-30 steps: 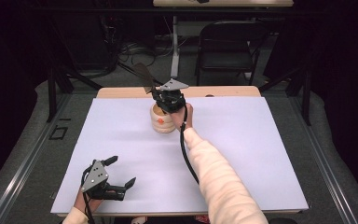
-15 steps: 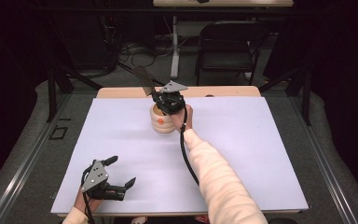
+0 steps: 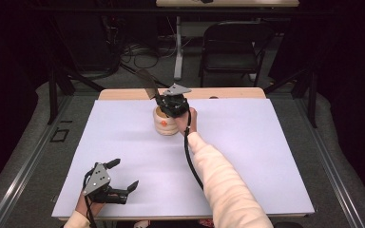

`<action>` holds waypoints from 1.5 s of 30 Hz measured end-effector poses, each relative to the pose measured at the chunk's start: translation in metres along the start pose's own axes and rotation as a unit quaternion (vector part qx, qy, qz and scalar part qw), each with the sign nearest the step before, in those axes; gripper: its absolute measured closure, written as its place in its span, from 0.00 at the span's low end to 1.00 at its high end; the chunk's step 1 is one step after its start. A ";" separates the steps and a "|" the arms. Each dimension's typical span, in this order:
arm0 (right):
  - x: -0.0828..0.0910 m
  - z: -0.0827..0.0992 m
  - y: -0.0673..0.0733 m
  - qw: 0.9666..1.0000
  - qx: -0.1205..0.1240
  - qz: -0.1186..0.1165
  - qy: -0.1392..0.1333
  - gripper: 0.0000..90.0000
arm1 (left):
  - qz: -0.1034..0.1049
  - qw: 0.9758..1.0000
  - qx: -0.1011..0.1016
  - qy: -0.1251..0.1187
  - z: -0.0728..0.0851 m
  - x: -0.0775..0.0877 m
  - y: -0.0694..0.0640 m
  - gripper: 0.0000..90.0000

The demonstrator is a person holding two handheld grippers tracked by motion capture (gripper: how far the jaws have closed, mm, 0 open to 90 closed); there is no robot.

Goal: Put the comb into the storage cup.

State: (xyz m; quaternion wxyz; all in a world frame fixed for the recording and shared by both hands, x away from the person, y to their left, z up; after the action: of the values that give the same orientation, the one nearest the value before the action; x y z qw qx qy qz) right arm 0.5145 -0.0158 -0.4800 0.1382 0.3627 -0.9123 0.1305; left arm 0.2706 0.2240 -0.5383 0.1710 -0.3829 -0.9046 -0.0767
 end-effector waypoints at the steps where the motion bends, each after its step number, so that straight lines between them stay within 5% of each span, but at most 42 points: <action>1: 0.000 0.000 0.000 1.000 0.001 0.000 0.001 0.80 | 0.000 1.000 -0.001 0.000 0.000 0.000 0.000 0.02; 45: -0.007 0.018 0.000 0.999 -0.005 -0.012 0.043 0.79 | -0.001 1.000 -0.001 0.001 0.000 0.000 0.000 0.02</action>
State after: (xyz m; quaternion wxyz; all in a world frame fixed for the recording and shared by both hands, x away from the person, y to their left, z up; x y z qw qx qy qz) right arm 0.5162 -0.0177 -0.4994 0.1805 0.3671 -0.9017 0.1401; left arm 0.2707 0.2239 -0.5384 0.1717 -0.3821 -0.9047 -0.0779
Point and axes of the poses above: each handheld gripper's, and its own axes: x roughly backward along the jaws, z roughly out of its underside, y roughly to its left, the point moved 1 cm from there along -x, roughly forward along the jaws, and after that the axes turned 5 degrees about x, right-handed, at the moved point
